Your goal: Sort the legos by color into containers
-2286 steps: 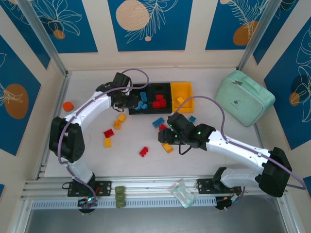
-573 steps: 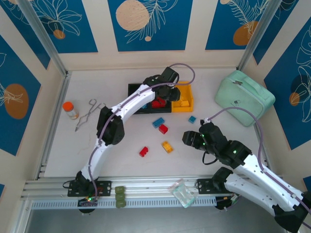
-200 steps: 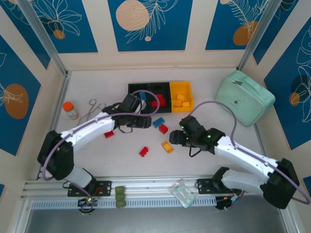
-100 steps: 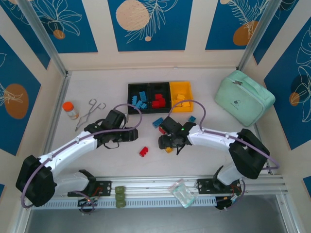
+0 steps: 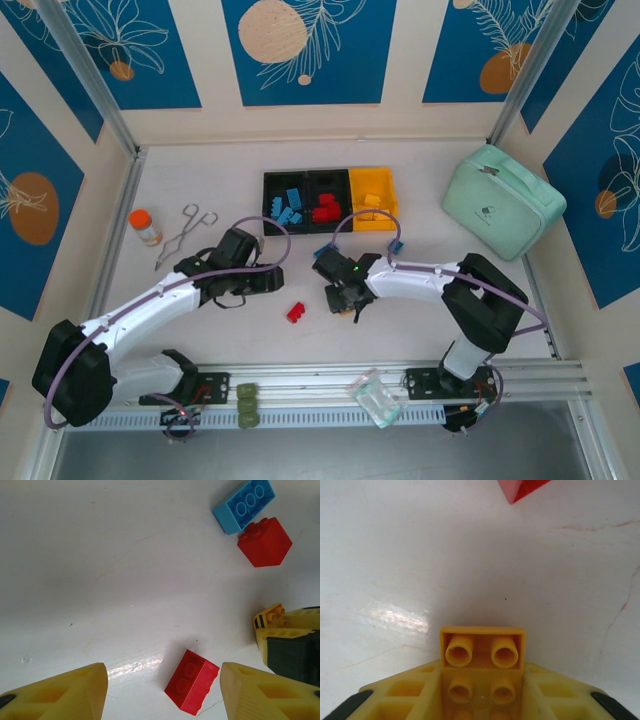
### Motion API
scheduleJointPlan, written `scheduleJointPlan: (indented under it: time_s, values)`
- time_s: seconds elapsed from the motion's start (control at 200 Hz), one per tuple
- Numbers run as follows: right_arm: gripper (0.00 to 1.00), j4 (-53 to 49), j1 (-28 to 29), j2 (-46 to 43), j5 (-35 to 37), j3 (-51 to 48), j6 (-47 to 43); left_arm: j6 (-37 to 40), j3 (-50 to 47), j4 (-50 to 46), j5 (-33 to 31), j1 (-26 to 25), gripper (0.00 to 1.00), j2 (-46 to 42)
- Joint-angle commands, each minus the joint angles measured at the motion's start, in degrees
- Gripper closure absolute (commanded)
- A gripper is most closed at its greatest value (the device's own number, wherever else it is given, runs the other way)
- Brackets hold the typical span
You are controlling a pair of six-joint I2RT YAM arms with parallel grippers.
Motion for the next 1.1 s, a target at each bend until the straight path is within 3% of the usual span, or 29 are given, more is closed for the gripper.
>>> scheduleJointPlan:
  time_s: [0.0,0.255,0.535,0.78,1.095]
  values:
    - [0.67,-2.64,0.48,-1.53,2.34,2.15,-0.01,-1.04,-1.08,1.30,1.52,0.55,0.39,-0.49]
    - [0.69,-5.52,-3.19,-9.13,2.76,4.57,-1.56,-1.01,-1.33,4.55,4.73,0.45,0.40,-0.48]
    - [0.69,-6.68,-15.05,-11.71,0.63,9.16,-3.99,-1.58,-0.71,8.47,7.79,-0.67,0.39,-0.83]
    - [0.69,-7.55,-25.34,-3.64,-0.24,18.41,-4.97,-2.77,-0.28,10.54,8.66,-2.90,0.39,0.47]
    - [0.68,-10.14,-30.71,12.08,-0.28,33.62,-5.63,-3.65,-0.78,10.18,7.53,-4.48,0.39,-0.40]
